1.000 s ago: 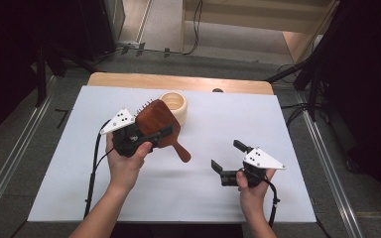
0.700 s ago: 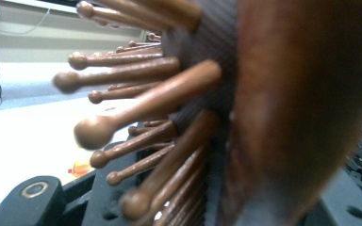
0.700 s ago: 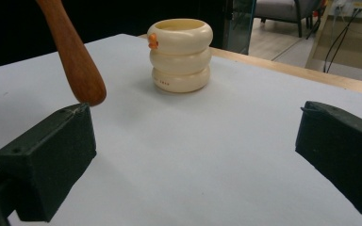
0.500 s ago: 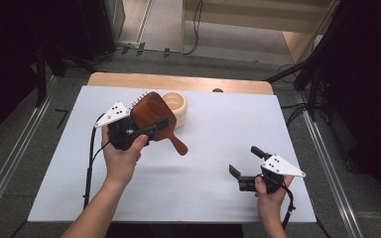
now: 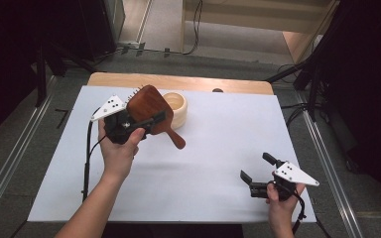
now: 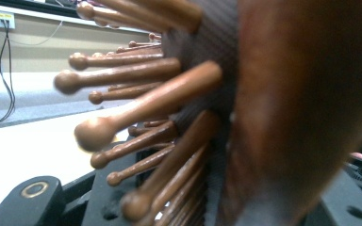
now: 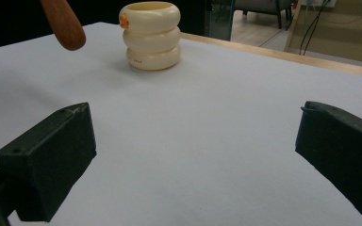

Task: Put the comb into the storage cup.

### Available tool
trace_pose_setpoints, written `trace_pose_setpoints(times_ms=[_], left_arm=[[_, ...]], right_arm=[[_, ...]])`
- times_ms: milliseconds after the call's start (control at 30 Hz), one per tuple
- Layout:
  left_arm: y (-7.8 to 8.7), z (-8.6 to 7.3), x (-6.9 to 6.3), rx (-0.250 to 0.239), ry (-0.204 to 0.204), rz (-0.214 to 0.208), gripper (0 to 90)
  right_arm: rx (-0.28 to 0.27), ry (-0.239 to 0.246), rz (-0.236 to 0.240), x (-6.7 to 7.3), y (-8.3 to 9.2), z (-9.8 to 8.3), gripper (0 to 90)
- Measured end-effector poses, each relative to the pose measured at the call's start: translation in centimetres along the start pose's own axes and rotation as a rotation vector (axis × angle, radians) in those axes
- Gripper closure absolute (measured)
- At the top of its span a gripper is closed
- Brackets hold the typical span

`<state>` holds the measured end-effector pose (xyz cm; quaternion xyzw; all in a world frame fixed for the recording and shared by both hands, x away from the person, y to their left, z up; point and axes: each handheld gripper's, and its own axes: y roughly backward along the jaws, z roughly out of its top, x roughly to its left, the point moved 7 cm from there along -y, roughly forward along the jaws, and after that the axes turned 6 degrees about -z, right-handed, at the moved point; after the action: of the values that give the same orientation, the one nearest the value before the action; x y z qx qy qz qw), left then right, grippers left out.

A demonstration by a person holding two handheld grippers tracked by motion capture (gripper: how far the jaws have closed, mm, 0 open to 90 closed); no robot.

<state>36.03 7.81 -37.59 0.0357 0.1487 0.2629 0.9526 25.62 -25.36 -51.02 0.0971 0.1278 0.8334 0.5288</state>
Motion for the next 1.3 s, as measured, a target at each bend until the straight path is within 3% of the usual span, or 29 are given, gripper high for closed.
trace_pose_setpoints(times_ms=[900,1300], left_arm=[[-1.2,1.9,1.6,-0.028,0.004,0.024,56.2],[-2.1,2.6,2.1,-0.028,-0.002,0.032,56.2]], right_arm=[[0.016,-0.042,-0.051,-3.0,2.9,-2.4,0.0],[0.018,-0.048,-0.056,-3.2,2.9,-2.5,0.0]])
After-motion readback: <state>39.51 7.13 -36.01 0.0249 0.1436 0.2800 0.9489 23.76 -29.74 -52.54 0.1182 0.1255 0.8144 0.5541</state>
